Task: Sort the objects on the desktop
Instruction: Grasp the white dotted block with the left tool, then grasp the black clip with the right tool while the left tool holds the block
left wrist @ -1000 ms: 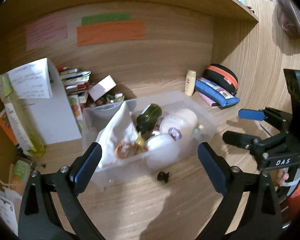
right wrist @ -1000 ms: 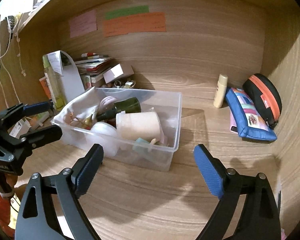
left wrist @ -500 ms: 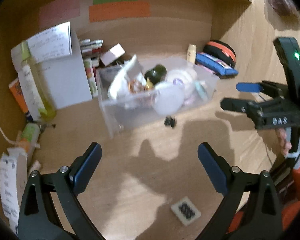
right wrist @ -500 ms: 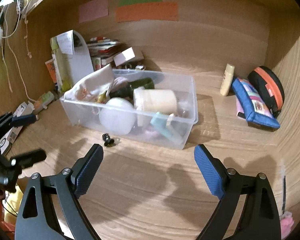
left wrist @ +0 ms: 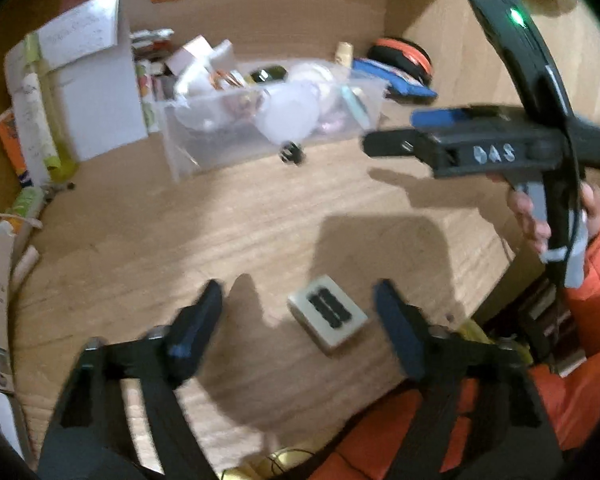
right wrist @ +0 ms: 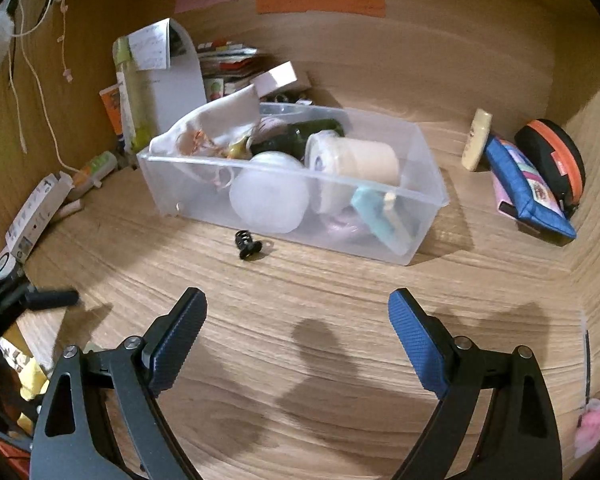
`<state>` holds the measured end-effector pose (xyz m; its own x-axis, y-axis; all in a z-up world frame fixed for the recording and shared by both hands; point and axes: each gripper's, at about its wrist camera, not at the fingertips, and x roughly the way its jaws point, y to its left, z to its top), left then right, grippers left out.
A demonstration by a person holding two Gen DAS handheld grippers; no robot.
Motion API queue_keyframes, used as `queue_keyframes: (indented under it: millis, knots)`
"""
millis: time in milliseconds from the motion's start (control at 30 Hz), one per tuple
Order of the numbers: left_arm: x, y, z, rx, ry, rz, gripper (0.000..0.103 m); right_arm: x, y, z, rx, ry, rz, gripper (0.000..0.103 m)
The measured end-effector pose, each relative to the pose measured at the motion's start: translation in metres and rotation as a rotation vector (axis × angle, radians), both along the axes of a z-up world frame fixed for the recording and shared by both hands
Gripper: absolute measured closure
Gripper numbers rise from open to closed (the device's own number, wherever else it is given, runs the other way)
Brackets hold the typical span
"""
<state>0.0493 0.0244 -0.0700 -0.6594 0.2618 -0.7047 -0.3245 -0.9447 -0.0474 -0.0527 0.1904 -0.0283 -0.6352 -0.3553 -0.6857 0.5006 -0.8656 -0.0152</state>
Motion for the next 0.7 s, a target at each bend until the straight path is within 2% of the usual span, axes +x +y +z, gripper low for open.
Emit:
queue_keyframes:
  millis: [67,100,133,233,433,567,633,700]
  knots:
    - [0.002,0.002,-0.003,-0.015,0.016,-0.005,0.053,-0.001,-0.005,-0.003,0.007,-0.008,0.004,0.012]
    - [0.003,0.003,-0.003,-0.021,0.021,-0.011,0.057,-0.002,-0.009,-0.004,0.011,-0.009,0.007,0.012]
    - [0.003,0.003,-0.003,-0.023,0.028,-0.013,0.068,-0.003,-0.011,-0.005,0.015,-0.009,0.008,0.012]
    - [0.002,-0.002,-0.003,-0.010,0.033,0.000,0.079,-0.006,-0.021,-0.008,0.027,-0.005,0.014,0.012]
    - [-0.013,-0.020,0.004,0.067,0.029,0.064,0.079,-0.025,-0.042,-0.016,0.056,0.001,0.008,0.012]
    - [-0.023,-0.030,0.012,0.116,0.055,0.087,0.079,-0.044,-0.053,-0.021,0.023,-0.074,0.032,0.014]
    - [-0.027,-0.034,0.015,0.139,0.066,0.092,0.079,-0.050,-0.057,-0.024,0.012,-0.100,0.045,0.018]
    - [-0.031,-0.038,0.017,0.151,0.074,0.093,0.079,-0.056,-0.062,-0.028,0.020,-0.133,0.055,0.039]
